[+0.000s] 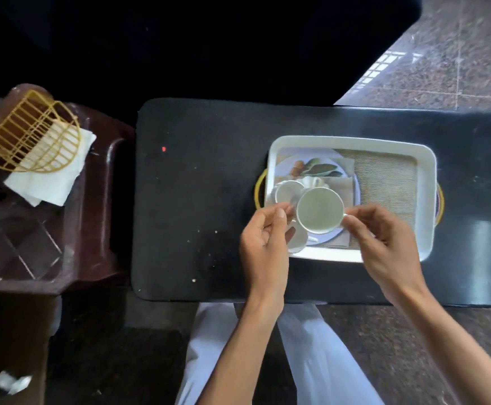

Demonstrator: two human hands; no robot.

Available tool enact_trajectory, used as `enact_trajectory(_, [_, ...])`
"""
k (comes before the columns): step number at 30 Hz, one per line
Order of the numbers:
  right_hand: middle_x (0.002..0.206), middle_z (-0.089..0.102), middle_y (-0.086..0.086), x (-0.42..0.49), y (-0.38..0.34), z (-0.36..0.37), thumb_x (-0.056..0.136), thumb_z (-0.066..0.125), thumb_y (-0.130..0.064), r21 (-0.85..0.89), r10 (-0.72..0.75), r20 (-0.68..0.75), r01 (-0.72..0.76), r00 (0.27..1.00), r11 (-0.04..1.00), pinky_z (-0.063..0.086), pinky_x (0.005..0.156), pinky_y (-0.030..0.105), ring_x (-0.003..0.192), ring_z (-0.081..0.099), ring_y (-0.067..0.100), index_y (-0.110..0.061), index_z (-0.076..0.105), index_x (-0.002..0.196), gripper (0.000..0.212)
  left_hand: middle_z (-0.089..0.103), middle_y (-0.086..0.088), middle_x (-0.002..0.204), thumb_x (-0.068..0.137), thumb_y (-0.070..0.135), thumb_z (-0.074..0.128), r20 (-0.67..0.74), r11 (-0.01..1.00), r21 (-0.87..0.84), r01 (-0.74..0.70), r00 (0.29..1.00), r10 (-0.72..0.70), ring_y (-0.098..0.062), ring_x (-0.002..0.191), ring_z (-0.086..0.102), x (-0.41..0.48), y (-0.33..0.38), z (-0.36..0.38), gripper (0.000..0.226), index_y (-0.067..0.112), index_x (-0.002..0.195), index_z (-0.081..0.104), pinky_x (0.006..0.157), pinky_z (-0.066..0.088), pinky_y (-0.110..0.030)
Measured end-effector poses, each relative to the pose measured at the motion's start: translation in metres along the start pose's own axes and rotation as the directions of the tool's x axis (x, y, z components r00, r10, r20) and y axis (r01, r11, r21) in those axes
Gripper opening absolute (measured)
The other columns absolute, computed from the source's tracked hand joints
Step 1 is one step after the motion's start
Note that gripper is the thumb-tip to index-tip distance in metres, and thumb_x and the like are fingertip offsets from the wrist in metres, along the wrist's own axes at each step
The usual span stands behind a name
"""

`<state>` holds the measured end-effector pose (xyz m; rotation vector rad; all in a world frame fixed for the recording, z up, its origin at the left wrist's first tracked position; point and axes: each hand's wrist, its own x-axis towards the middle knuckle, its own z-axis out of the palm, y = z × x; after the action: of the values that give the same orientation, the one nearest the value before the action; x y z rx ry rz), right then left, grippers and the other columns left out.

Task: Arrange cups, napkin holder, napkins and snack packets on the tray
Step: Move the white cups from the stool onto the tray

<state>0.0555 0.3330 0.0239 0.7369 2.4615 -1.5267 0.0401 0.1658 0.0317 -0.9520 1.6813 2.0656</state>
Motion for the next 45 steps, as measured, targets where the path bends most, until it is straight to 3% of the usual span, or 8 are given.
enact_trajectory(9, [0.087,0.074,-0.013,0.008,0.073,-0.040,0.092,0.069,-0.023,0.001,0.128,-0.015,-0.128,0.992,0.992,0.054,0.080,0.029,0.086,0.069,0.013,-0.033,0.070,0.087,0.011,0.078,-0.002,0.097,0.105,0.018,0.055,-0.011,0.994,-0.004,0.113,0.994,-0.113,-0.013,0.096,0.075,0.007,-0.017,0.017,0.021,0.011,0.112,0.073,0.085,0.063,-0.030])
enact_trajectory(15, [0.093,0.073,-0.020,0.009,0.099,-0.038,0.091,0.070,-0.017,0.007,0.163,0.009,-0.163,0.987,0.987,0.050,0.076,0.009,0.091,0.069,0.005,-0.030,0.070,0.086,0.014,0.078,0.000,0.090,0.106,0.016,0.052,-0.038,0.995,0.016,0.103,0.994,-0.102,-0.011,0.090,0.075,0.012,-0.024,0.010,0.023,0.009,0.112,0.073,0.087,0.063,-0.033])
enact_trajectory(24, [0.091,0.072,-0.011,0.014,0.109,-0.034,0.090,0.071,-0.013,-0.026,0.181,0.062,-0.180,0.981,0.983,0.046,0.073,0.003,0.084,0.066,-0.004,-0.026,0.070,0.083,0.015,0.078,-0.004,0.096,0.108,0.022,0.047,-0.056,0.992,-0.006,0.122,0.991,-0.122,-0.016,0.090,0.075,0.016,-0.025,0.015,0.028,0.010,0.117,0.071,0.086,0.062,-0.030])
enact_trajectory(32, [0.097,0.073,0.001,0.016,0.107,-0.032,0.092,0.068,-0.017,-0.124,0.228,0.139,-0.212,0.964,0.969,0.047,0.080,0.024,0.098,0.068,0.017,-0.012,0.070,0.092,0.005,0.079,-0.006,0.098,0.108,0.028,0.046,-0.057,0.990,-0.050,0.135,0.989,-0.137,-0.019,0.093,0.075,0.019,-0.024,0.009,0.031,0.016,0.113,0.073,0.085,0.062,-0.031])
enact_trajectory(35, [0.104,0.073,-0.001,0.014,0.100,-0.035,0.093,0.068,-0.019,-0.170,0.232,0.166,-0.204,0.958,0.964,0.047,0.078,0.017,0.103,0.067,0.014,-0.011,0.071,0.101,0.012,0.079,-0.007,0.099,0.108,0.026,0.046,-0.063,0.993,-0.044,0.113,0.991,-0.115,-0.020,0.093,0.075,0.021,-0.023,-0.001,0.029,0.017,0.112,0.073,0.086,0.062,-0.032])
enact_trajectory(38, [0.113,0.071,-0.001,0.010,0.086,-0.036,0.095,0.064,-0.022,-0.238,0.185,0.083,-0.160,0.979,0.958,0.047,0.081,0.015,0.105,0.065,0.012,-0.013,0.070,0.115,0.023,0.079,-0.008,0.102,0.108,0.026,0.048,-0.081,0.995,-0.041,0.092,0.992,-0.095,-0.021,0.096,0.076,0.022,-0.020,-0.017,0.027,0.017,0.114,0.073,0.083,0.062,-0.030])
enact_trajectory(41, [0.114,0.066,-0.006,0.002,0.059,-0.027,0.097,0.060,-0.026,-0.278,0.057,-0.035,-0.065,0.998,0.958,0.054,0.088,0.033,0.103,0.064,0.014,-0.016,0.067,0.120,0.026,0.079,-0.009,0.105,0.108,0.026,0.048,-0.111,0.998,-0.027,0.062,0.992,-0.065,-0.022,0.100,0.076,0.022,-0.013,-0.038,0.027,0.016,0.118,0.071,0.084,0.062,-0.030])
enact_trajectory(45, [0.123,0.058,-0.007,-0.006,0.017,0.011,0.096,0.062,-0.028,-0.323,-0.163,0.072,0.178,0.984,0.929,0.051,0.091,0.040,0.109,0.058,0.018,-0.016,0.059,0.129,0.036,0.077,-0.007,0.108,0.109,0.023,0.046,-0.188,1.000,0.012,-0.008,0.982,0.010,-0.021,0.102,0.075,0.021,0.004,-0.078,0.028,0.016,0.119,0.071,0.086,0.062,-0.030])
